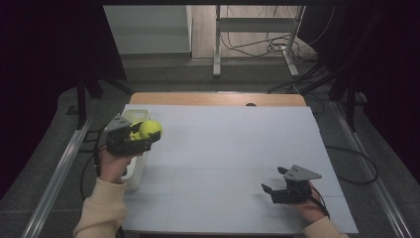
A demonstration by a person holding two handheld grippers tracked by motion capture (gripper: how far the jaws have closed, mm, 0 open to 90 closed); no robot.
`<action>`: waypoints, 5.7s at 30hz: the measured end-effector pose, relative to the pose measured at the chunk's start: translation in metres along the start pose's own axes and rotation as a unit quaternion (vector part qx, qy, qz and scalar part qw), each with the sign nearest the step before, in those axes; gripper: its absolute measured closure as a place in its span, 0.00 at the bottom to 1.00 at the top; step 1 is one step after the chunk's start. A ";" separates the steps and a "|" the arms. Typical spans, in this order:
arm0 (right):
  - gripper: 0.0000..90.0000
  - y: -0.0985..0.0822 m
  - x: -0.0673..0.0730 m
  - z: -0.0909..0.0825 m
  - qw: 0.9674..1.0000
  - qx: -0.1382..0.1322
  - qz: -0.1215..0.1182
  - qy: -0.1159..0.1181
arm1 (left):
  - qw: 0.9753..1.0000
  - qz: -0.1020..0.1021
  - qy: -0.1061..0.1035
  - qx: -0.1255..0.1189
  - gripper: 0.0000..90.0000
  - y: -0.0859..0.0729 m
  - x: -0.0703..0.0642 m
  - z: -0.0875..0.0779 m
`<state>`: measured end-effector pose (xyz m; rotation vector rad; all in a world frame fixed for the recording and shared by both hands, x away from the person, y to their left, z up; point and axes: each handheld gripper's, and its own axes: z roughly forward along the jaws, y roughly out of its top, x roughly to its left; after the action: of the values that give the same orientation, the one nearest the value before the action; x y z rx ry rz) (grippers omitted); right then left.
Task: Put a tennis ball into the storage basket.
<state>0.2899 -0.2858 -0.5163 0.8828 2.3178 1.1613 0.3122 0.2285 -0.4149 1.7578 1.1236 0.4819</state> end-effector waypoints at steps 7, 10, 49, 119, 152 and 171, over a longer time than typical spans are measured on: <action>0.15 0.000 0.000 0.000 1.000 -0.003 0.001 0.001 | 1.000 -0.010 0.011 0.003 0.30 -0.005 0.008 -0.004; 0.15 0.000 0.000 0.000 1.000 -0.001 0.000 0.001 | 1.000 -0.012 0.014 0.003 0.30 -0.007 0.010 -0.006; 0.15 0.000 0.000 0.001 1.000 0.000 -0.002 0.002 | 0.996 -0.048 0.073 -0.005 0.30 -0.023 0.046 -0.032; 0.15 -0.001 0.001 0.002 1.000 0.011 -0.007 0.002 | 0.980 -0.042 0.149 0.122 0.14 -0.035 0.057 -0.006; 0.15 -0.001 0.000 0.002 1.000 0.006 -0.002 0.003 | 0.999 0.009 0.038 0.030 0.15 -0.014 0.005 -0.012; 0.15 0.001 0.002 -0.001 1.000 -0.002 0.000 0.003 | 0.998 0.051 -0.040 0.017 0.14 -0.037 -0.049 0.001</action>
<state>0.2881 -0.2850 -0.5153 0.8800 2.3198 1.1702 0.2710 0.1906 -0.4401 1.8533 0.9955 0.4519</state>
